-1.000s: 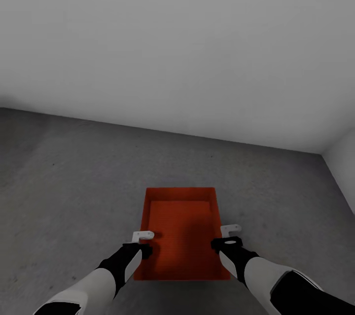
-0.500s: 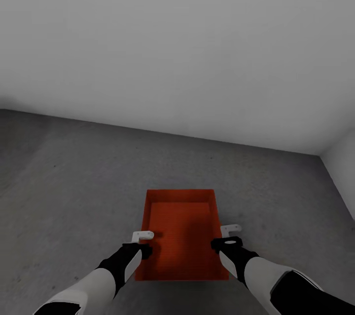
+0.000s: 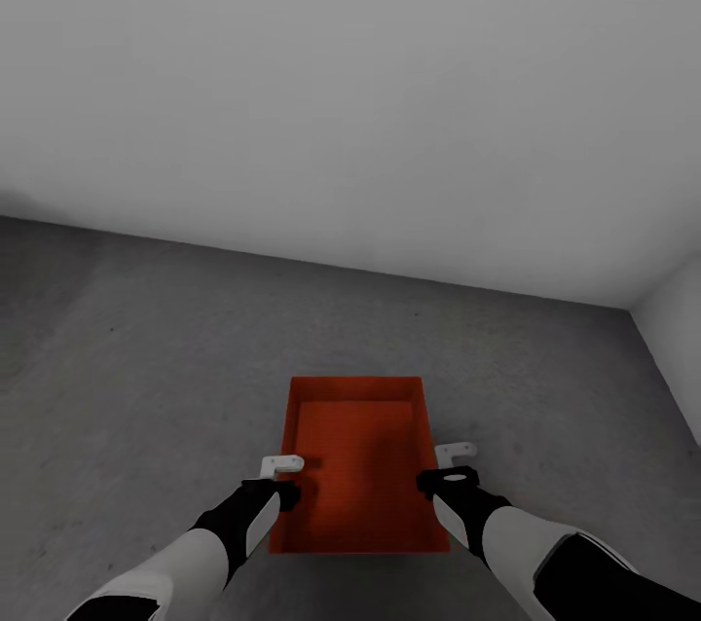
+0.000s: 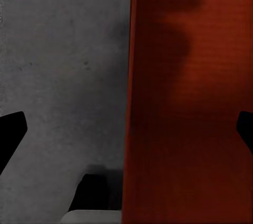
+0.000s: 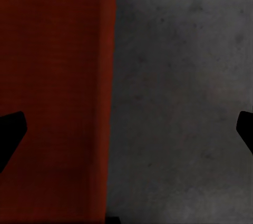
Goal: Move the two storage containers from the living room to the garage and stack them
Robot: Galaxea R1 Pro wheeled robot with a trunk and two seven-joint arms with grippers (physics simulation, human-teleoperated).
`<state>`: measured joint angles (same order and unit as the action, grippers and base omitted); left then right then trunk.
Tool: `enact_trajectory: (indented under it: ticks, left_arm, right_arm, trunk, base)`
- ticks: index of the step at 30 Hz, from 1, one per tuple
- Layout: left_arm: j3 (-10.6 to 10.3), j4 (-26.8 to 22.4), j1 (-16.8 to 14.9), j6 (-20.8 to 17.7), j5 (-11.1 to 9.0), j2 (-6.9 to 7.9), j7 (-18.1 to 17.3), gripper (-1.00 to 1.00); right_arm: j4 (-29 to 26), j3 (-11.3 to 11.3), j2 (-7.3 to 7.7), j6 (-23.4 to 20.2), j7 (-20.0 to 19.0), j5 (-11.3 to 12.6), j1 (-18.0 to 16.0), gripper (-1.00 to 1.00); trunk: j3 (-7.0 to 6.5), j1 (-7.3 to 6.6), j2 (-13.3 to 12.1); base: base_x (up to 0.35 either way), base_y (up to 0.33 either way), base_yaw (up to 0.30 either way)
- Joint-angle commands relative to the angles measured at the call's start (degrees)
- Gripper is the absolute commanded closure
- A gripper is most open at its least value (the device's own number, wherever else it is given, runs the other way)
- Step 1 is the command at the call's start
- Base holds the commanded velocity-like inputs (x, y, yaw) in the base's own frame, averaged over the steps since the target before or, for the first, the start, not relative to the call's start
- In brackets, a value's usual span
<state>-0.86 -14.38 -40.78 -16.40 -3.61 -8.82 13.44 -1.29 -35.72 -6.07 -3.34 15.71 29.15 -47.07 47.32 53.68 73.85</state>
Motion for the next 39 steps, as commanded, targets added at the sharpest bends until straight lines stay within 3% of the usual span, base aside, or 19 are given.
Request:
enact_trajectory:
  ticks: [1, 39]
  left_arm:
    - [-0.11, -0.12, 0.0, -0.3, -0.37, -0.01, 0.27, -1.0]
    - [-0.11, -0.12, 0.0, -0.3, -0.41, -0.05, 0.27, -1.0]
  right_arm:
    - [-0.11, -0.49, 0.01, -0.35, 0.28, 0.38, -0.02, -1.0]
    - [-0.1, -0.49, 0.03, -0.35, 0.28, 0.36, 0.02, -1.0]
  trunk:
    - [-0.15, -0.23, -0.39]
    - [-6.97, -8.57, -15.64]
  base:
    - [0.0, 0.0, 0.0]
    - [0.0, 0.0, 0.0]
